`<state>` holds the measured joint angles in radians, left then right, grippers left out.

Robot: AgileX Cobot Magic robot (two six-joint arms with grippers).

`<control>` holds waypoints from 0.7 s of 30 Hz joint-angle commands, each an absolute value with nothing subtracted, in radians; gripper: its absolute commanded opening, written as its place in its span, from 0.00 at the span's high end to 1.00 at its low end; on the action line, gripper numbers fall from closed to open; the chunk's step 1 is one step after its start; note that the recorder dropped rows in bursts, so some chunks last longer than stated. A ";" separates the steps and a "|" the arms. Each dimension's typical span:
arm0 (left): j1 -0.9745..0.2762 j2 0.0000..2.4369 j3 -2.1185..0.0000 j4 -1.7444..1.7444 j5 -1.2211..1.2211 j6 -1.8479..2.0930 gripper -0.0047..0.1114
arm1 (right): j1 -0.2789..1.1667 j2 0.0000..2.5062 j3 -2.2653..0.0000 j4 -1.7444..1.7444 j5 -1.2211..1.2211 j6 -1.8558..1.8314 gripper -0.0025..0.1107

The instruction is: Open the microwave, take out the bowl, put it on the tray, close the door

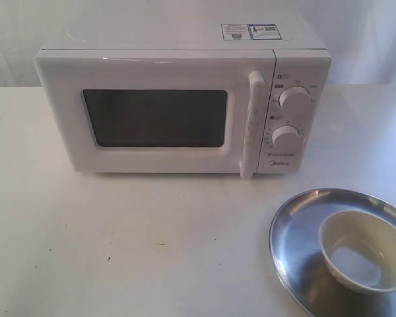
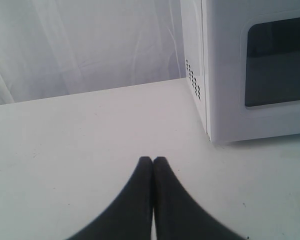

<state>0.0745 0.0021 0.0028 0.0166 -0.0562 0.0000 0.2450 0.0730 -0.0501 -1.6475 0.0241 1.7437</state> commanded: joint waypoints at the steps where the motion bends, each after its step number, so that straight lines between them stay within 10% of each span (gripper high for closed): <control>1: 0.073 0.000 0.000 0.009 -0.061 0.000 0.96 | 0.237 0.067 -0.046 -1.654 0.014 1.756 0.98; 15: 0.073 0.000 0.000 0.009 -0.061 0.000 0.96 | 0.237 0.067 -0.046 -1.526 0.021 1.678 0.98; 21: 0.073 0.000 0.000 0.009 -0.061 0.000 0.96 | 0.237 0.067 -0.046 -0.247 -0.044 0.404 0.98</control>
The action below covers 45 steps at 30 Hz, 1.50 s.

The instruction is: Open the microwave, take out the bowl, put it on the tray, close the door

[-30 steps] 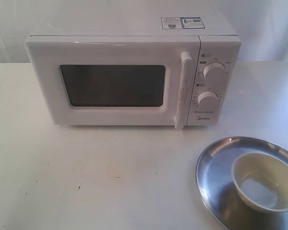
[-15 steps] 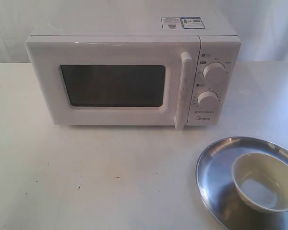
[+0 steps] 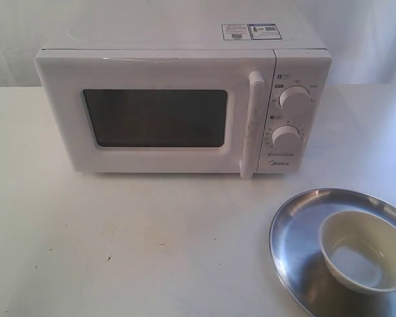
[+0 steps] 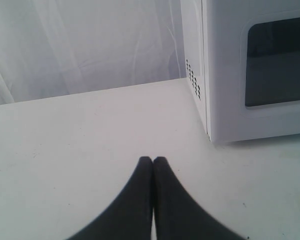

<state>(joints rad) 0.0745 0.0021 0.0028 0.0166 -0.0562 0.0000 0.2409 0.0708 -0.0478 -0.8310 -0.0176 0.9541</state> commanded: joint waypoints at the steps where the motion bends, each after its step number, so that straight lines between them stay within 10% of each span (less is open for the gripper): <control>1: 0.073 0.000 0.000 0.009 -0.061 0.000 0.96 | 0.237 0.067 -0.039 -0.118 -0.081 0.280 0.98; 45: 0.073 0.000 0.000 0.009 -0.061 0.000 0.96 | 0.237 0.067 0.000 0.037 -0.061 0.030 0.98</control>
